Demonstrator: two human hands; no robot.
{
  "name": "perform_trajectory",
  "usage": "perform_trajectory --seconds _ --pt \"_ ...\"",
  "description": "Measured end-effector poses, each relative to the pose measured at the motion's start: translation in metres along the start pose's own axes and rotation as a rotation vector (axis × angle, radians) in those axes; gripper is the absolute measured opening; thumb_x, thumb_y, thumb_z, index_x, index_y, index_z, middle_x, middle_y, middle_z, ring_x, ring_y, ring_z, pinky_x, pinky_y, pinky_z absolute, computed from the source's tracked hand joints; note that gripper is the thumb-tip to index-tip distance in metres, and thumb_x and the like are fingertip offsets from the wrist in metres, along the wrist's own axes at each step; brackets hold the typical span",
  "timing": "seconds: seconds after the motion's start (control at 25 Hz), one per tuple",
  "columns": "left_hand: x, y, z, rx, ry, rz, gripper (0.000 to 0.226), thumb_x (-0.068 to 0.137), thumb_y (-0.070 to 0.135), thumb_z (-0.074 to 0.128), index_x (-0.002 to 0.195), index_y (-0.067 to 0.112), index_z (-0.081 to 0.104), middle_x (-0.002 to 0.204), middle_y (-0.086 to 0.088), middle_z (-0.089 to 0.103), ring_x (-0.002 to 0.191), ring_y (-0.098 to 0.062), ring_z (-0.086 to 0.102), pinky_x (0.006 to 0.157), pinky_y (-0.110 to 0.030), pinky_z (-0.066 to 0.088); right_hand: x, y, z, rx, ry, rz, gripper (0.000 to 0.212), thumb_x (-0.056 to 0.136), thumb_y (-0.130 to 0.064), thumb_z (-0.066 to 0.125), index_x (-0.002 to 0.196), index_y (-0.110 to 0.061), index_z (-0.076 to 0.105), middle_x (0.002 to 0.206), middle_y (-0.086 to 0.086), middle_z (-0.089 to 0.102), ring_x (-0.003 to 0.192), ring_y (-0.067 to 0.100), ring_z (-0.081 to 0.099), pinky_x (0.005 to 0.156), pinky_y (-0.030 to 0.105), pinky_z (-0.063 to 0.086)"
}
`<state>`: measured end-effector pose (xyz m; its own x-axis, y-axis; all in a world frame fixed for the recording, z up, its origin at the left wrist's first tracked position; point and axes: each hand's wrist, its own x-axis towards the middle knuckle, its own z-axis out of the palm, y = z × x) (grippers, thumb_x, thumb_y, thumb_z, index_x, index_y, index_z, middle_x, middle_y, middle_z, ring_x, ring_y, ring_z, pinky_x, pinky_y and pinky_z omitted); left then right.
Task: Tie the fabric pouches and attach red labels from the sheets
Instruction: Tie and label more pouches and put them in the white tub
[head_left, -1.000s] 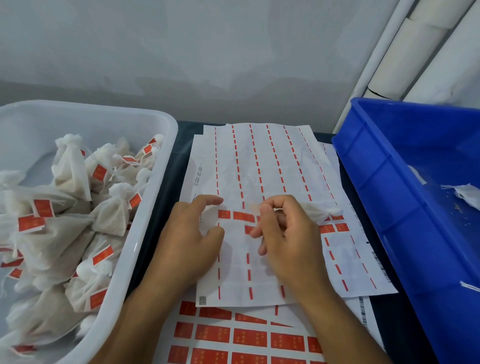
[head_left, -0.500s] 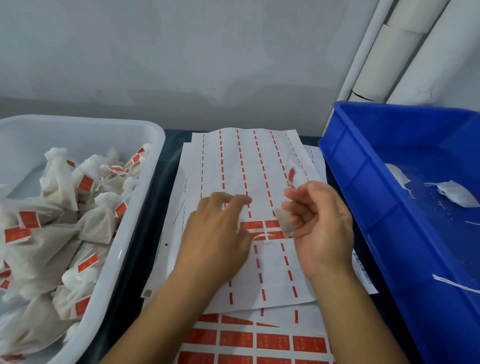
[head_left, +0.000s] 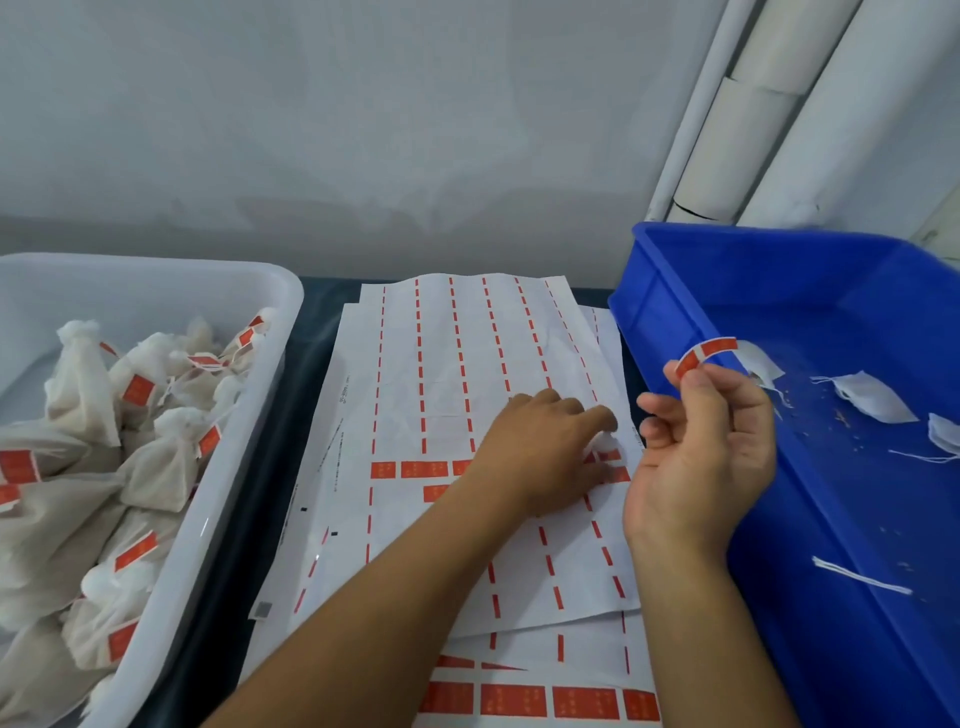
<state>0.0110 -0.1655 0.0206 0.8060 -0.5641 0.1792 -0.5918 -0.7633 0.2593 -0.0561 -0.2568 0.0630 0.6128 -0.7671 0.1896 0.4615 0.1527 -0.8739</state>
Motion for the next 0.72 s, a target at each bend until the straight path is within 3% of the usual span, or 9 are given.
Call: perform_trajectory --seconds 0.12,0.24,0.48,0.72 --pt "-0.006 -0.006 -0.008 -0.201 0.078 -0.088 0.029 0.100 0.043 0.058 0.128 0.041 0.049 0.117 0.010 0.068 0.096 -0.014 0.064 0.083 -0.026 0.051 -0.002 0.002 0.001 -0.021 -0.034 -0.020 0.010 0.090 -0.026 0.068 0.090 -0.035 0.071 0.095 0.003 0.078 0.066 0.016 0.070 0.057 0.023 0.053" --pt "-0.030 -0.016 -0.023 -0.531 0.160 -0.214 0.032 0.100 0.036 0.061 0.118 0.054 0.041 0.103 0.017 0.066 0.089 -0.008 0.067 0.077 -0.018 0.056 -0.005 0.006 0.003 -0.015 -0.120 0.014 0.009 0.088 -0.028 0.070 0.093 -0.035 0.070 0.097 0.004 0.078 0.061 0.013 0.066 0.056 0.022 0.053" --pt "-0.082 -0.039 -0.044 -0.767 0.337 -0.347 0.025 0.098 0.019 0.068 0.094 0.044 0.069 0.099 0.031 0.069 0.100 0.008 0.064 0.080 -0.003 0.050 -0.023 0.017 0.008 -0.129 -0.349 0.058 0.014 0.086 -0.035 0.070 0.100 -0.032 0.069 0.083 0.000 0.074 0.061 0.011 0.066 0.058 0.020 0.055" --pt "-0.117 -0.046 -0.052 -0.999 0.345 -0.408 0.030 0.099 0.014 0.063 0.108 0.041 0.074 0.109 0.031 0.071 0.099 0.003 0.071 0.077 -0.010 0.054 -0.037 0.022 0.012 -0.277 -0.597 0.113 0.013 0.097 -0.025 0.060 0.099 -0.033 0.071 0.088 -0.002 0.073 0.067 0.016 0.068 0.061 0.022 0.057"
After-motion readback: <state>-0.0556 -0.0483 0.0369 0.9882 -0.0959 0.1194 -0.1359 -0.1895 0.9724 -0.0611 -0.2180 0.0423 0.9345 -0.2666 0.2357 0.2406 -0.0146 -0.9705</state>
